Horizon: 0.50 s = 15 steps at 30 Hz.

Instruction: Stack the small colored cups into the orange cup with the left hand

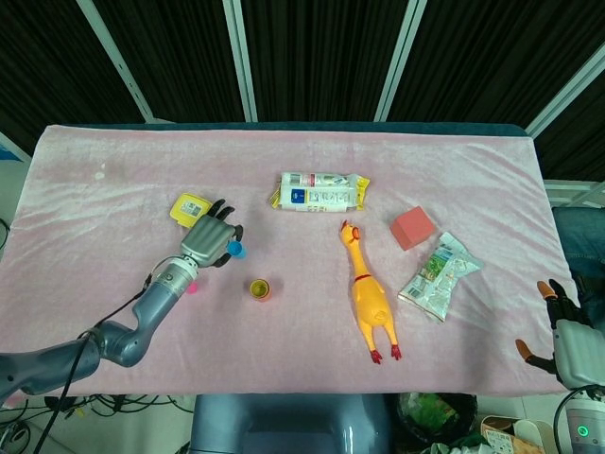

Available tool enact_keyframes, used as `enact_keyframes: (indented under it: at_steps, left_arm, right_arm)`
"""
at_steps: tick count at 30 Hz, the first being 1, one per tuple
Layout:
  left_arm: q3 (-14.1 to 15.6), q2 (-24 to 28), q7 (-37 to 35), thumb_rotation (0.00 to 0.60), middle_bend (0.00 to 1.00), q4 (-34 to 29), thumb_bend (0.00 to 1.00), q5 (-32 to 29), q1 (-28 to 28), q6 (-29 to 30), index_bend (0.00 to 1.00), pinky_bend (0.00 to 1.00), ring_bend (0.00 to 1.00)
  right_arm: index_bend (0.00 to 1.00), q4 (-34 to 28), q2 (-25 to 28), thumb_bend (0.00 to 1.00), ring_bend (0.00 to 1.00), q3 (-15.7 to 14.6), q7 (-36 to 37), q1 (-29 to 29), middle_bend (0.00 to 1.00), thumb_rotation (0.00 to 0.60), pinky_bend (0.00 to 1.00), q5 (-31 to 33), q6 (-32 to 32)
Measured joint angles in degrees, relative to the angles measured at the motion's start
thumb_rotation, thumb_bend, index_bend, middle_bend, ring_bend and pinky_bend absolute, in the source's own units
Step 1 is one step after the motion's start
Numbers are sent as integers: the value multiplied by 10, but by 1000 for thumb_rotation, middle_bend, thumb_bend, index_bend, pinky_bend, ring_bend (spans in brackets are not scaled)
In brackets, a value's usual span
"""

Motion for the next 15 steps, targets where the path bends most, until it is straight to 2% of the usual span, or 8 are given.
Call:
enact_keyframes:
  at_steps: [6, 15]
  left_arm:
    - [6, 41, -13, 600, 563, -81, 393, 44, 17, 43, 511, 0, 101]
    - [34, 101, -5, 600, 558, -217, 382, 115, 41, 90, 506, 0, 101]
  right_arm:
    - [0, 0, 0, 187, 129, 0, -2, 0, 15, 600, 166, 1, 0]
    - [0, 0, -1, 187, 129, 0, -5, 0, 15, 600, 166, 0, 2]
